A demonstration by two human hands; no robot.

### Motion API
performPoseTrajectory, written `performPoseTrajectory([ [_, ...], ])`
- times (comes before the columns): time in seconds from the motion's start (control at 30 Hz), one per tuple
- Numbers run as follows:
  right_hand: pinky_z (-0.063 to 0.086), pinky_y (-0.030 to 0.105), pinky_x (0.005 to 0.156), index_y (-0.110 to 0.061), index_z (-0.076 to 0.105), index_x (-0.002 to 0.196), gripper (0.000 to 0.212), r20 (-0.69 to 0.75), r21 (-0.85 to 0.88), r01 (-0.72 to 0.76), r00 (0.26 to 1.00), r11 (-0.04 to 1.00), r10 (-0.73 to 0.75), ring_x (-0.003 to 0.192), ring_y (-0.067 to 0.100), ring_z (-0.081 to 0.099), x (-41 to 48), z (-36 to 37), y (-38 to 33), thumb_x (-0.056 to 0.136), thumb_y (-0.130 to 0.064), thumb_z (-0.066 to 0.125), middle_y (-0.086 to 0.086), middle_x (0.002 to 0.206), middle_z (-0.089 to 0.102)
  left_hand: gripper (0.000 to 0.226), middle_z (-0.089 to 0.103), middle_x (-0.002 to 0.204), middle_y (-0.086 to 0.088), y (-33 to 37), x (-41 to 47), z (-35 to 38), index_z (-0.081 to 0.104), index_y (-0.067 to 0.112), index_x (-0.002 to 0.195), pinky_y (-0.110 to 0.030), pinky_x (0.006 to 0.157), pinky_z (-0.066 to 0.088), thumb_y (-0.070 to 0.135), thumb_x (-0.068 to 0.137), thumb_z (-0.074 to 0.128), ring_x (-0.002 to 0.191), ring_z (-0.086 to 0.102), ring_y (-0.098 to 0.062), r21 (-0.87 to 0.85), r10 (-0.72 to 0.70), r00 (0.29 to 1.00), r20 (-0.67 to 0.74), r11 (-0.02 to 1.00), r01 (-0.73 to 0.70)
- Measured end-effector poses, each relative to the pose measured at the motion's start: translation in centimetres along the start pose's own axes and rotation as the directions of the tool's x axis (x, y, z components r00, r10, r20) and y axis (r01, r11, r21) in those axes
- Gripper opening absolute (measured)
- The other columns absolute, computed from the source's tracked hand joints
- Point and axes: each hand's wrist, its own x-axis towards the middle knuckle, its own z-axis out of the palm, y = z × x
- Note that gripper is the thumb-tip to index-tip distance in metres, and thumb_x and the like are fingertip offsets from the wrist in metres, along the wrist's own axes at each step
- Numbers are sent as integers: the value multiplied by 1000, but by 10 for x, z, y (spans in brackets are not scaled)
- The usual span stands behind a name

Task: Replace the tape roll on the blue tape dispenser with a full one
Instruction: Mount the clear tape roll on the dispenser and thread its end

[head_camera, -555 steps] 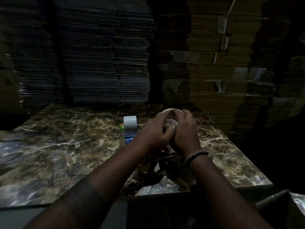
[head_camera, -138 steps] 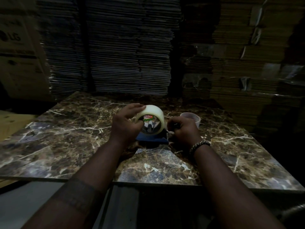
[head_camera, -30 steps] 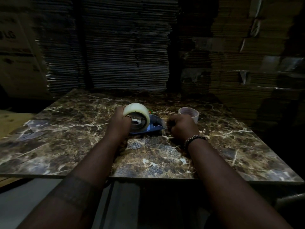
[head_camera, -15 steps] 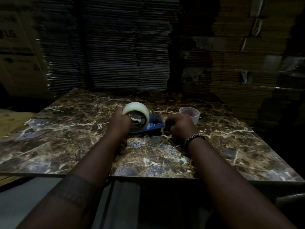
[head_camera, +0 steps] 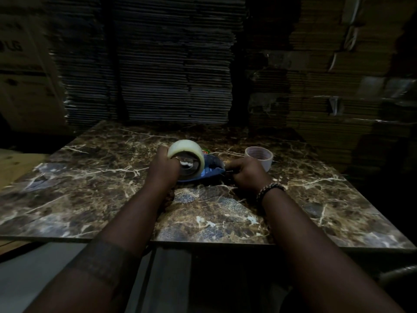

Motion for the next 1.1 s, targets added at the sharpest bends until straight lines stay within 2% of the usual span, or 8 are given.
performPoseTrajectory([
  [0.17, 60, 34, 74, -18, 84, 99, 10, 76, 24, 115, 990, 993, -117, 81, 10, 74, -11, -6, 0, 90, -17, 81, -6, 89, 81, 61, 60, 112, -11, 0, -1, -1, 56, 14, 128, -38, 82, 45, 28, 70, 46, 99, 56, -30, 28, 22, 1000, -11, 999, -22],
  [0.33, 56, 26, 80, -23, 84, 109, 19, 132, -43, 147, 981, 988, -140, 93, 8, 74, -10, -11, 3, 90, -20, 81, -5, 107, 81, 37, 54, 110, -9, -5, 3, 1, 54, 11, 126, -36, 80, 39, 12, 89, 54, 98, 51, -27, 75, 62, 998, -20, 995, -61],
  [0.47, 60, 33, 91, -18, 83, 109, 21, 166, -73, 191, 970, 979, -177, 101, 8, 72, -11, -12, 3, 90, -11, 78, -4, 118, 79, 31, 54, 109, -11, -7, 4, 2, 53, 10, 119, -35, 77, 37, 14, 88, 52, 97, 52, -29, 83, 91, 996, -9, 992, -90],
  [0.57, 58, 30, 95, -16, 83, 109, 22, 190, -39, 154, 971, 987, -144, 103, 0, 68, -12, -15, 3, 88, -11, 80, -2, 124, 77, 37, 53, 110, -11, -7, 5, 2, 52, 10, 124, -34, 78, 36, 16, 88, 53, 97, 51, -28, 86, 86, 996, -9, 993, -85],
  [0.7, 64, 36, 87, -22, 86, 94, 15, 157, 81, 46, 986, 996, -59, 91, 6, 74, -15, -16, 2, 86, -9, 81, -8, 102, 81, 37, 53, 112, -11, -8, 6, 4, 50, 10, 128, -34, 77, 36, 13, 91, 54, 96, 51, -28, 100, 91, 996, 4, 991, -91],
  [0.83, 66, 43, 77, -24, 84, 75, 17, 122, 139, -14, 992, 990, -3, 85, 24, 77, -17, -20, 1, 85, -10, 80, 3, 88, 81, 35, 55, 112, -13, -10, 7, 3, 47, 13, 122, -36, 74, 37, 17, 89, 53, 96, 54, -30, 107, 97, 994, 43, 989, -101],
  [0.97, 66, 43, 71, -17, 79, 78, 19, 98, 149, -13, 995, 989, -2, 79, 22, 76, -17, -20, -1, 83, 0, 73, 3, 83, 78, 33, 59, 113, -18, -7, 6, 3, 48, 11, 122, -38, 76, 41, 12, 89, 54, 99, 56, -35, 125, 96, 994, 49, 987, -102],
  [1.1, 60, 31, 60, -19, 74, 81, 18, 58, 145, 15, 998, 989, -23, 78, 16, 74, -17, -18, -2, 83, -1, 72, 1, 86, 76, 41, 57, 107, -16, -4, 3, 1, 49, 11, 118, -40, 77, 43, 23, 80, 51, 99, 58, -38, 136, 96, 994, 58, 985, -103],
])
